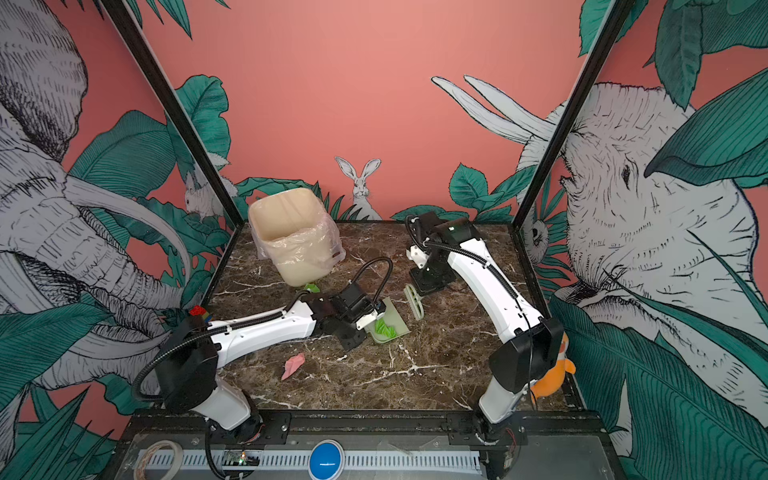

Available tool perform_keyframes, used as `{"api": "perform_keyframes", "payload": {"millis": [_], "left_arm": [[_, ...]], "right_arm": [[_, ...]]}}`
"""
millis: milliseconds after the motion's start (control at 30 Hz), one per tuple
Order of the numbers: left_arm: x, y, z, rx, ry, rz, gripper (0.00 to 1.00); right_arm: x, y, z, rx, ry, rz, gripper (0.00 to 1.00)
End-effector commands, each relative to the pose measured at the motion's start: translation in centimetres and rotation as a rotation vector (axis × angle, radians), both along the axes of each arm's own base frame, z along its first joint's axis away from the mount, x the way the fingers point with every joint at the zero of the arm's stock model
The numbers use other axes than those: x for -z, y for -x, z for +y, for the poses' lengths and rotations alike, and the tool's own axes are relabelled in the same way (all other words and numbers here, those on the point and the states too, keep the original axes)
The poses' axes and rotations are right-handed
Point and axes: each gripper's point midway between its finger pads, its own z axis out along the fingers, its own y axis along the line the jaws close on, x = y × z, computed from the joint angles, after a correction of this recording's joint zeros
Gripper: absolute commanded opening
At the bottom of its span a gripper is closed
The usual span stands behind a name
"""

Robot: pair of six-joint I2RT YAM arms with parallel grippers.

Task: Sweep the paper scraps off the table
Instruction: 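Lift the loaded dustpan with the left gripper while the right brush draws back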

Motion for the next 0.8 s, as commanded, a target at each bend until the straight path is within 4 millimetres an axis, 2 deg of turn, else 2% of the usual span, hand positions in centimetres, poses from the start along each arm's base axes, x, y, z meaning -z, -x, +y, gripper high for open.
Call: {"api": "perform_keyframes", "payload": {"millis": [0,167,233,333,600,767], "left_arm": [[-3.6,-0.6,0.6,-0.052,0.067,-0.027,0.13],[-6.7,-1.5,2.2,-0.109,0.104,-0.054,0.13],[-8.3,-1.9,2.8,-0.129,0.117,-0.067,0.14],[-10.9,-2.5,3.9,-0.156,0.123,-0.099,0.14],[-17.0,-4.4,7.6,-0.258,0.106,-0.159,0.14],[-20.4,-6.1,11.1,-0.380,0.143,-0.166,0.15]], "right_arm": [[-0.9,0.6,-1.4,0.010,-0.005,-0.016,0.00],[-0.2,0.4,-2.5,0.040,-0.011,0.004,0.00],[-0.9,0.7,-2.8,0.045,-0.029,-0.020,0.00],[-0.7,0.7,-2.9,0.052,-0.038,-0.014,0.00],[-0.3,0.6,-2.9,0.057,-0.053,-0.007,0.00],[-0.3,0.6,-2.9,0.059,-0.058,-0.008,0.00]]}}
